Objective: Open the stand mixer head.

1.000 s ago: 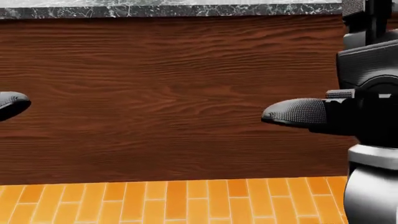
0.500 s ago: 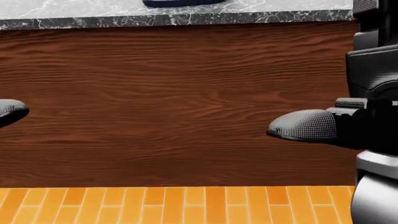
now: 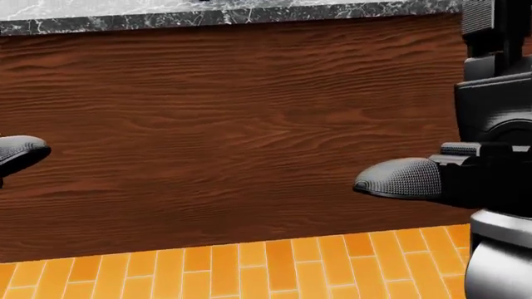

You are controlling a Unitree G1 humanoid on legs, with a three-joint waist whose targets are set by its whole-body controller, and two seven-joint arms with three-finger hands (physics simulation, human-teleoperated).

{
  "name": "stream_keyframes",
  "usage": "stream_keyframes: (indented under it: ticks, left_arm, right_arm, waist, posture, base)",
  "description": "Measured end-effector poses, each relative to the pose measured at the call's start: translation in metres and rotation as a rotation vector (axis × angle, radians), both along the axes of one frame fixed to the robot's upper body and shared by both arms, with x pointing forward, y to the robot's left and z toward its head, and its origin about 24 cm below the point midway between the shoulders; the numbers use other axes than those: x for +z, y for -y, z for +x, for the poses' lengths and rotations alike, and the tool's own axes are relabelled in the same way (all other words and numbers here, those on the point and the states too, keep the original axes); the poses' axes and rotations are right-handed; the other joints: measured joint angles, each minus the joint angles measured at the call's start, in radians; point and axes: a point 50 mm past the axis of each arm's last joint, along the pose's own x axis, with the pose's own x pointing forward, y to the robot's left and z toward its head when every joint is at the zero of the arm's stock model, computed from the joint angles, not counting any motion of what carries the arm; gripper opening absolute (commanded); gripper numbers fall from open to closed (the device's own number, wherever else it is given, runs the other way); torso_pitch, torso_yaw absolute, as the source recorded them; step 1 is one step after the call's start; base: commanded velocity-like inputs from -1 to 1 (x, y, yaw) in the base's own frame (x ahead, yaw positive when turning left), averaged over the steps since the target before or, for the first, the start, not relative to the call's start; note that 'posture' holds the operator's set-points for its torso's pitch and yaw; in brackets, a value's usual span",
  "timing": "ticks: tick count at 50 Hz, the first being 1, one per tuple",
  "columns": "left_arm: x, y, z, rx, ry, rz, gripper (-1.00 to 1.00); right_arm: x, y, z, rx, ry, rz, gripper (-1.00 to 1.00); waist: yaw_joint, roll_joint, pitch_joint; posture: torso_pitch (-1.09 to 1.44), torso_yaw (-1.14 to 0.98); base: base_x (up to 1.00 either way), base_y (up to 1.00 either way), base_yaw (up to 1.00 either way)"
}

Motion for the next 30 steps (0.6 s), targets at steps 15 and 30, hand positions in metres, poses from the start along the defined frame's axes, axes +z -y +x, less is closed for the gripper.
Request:
stream_keyframes:
  ticks: [15, 30]
  left_arm:
    - [0.0, -0.003, 0.005, 0.02, 0.002, 0.004, 1.0]
    - [-0.001, 0.003, 0.008, -0.014, -0.024, 0.009, 1.0]
  right_arm:
    - [-0.003, -0.006, 0.008, 0.008, 0.001, -0.029, 1.0]
    - [-0.005, 0.002, 0.01, -0.041, -0.03, -0.029, 1.0]
  waist:
    - [-0.031, 0.084, -0.048]
    - [-0.03, 0.013, -0.048]
  posture:
    - [0.0, 0.0]
    - [0.0, 0.0]
  base:
    - [0.28, 0.0, 0.0]
    - [0.36, 0.0, 0.0]
